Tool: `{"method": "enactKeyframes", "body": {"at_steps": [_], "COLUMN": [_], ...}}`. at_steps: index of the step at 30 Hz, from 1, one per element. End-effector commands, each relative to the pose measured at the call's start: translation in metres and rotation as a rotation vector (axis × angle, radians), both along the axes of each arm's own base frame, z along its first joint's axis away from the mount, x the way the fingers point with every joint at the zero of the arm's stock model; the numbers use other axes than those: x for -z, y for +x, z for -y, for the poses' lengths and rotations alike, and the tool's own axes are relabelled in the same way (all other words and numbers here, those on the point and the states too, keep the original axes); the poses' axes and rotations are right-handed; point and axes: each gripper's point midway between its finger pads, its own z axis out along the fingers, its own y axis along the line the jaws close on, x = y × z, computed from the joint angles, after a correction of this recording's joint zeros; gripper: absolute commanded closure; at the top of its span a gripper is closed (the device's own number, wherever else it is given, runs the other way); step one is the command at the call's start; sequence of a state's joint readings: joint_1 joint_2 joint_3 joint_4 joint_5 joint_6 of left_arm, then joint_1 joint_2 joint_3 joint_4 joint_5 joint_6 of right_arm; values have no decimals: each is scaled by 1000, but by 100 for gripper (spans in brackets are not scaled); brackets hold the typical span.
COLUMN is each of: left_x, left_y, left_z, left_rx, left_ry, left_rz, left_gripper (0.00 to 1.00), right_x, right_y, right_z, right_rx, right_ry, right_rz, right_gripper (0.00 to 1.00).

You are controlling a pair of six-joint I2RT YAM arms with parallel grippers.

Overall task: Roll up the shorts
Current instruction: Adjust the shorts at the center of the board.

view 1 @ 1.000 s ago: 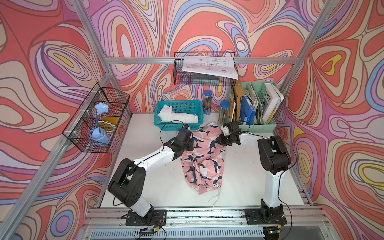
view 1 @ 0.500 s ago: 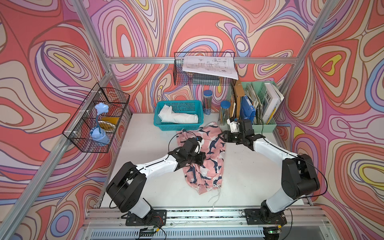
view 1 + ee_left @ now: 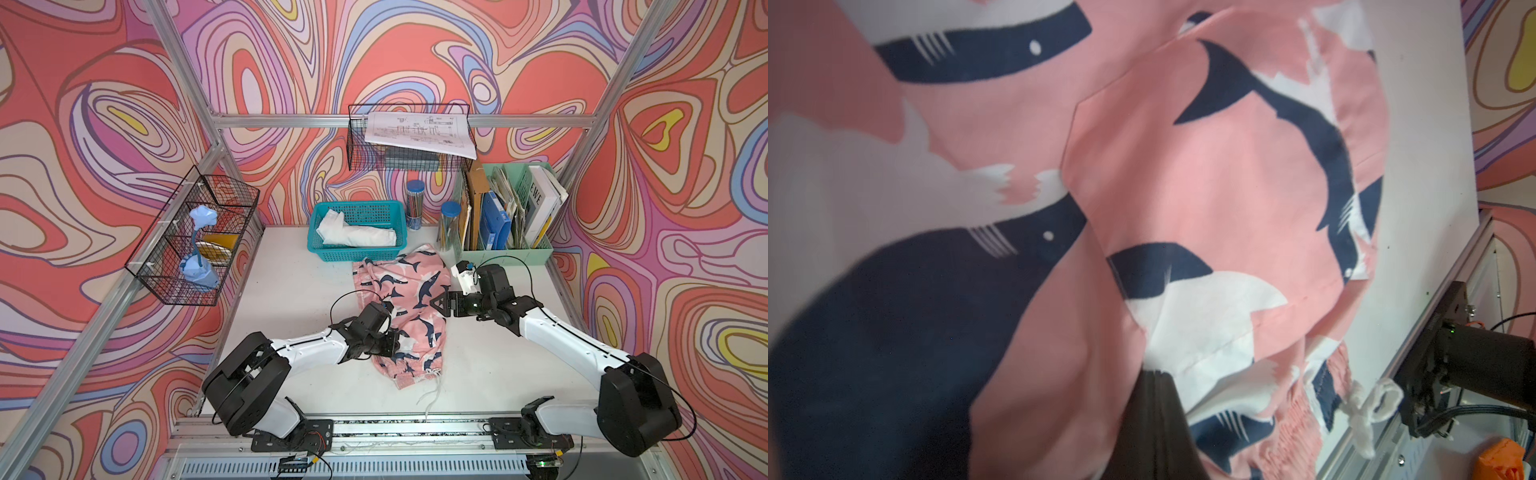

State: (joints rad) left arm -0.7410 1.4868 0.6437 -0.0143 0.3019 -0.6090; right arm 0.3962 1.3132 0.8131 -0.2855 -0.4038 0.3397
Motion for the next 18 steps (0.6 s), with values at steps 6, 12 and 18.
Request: {"method": "enactKeyframes", "body": {"at_steps": [6,12,18], "left_x": [-6,-65,-75], "left_y": [-1,14,13], "left_z": [-19,-6,-1], "left_rx": [-67,5,75], "left_ry": [40,-30,-41], "left_rz": [43,201,266], "left_gripper": [100,83,31], "right_x": [33,50,81], "right_y": [-66,-92,-100], "right_z": [7,-2,-3], "right_rx": [-5,-37,-22], "right_ry": [-34,52,33], "right_rz": [-174,-246,-314], "right_gripper": [10,5,5]}}
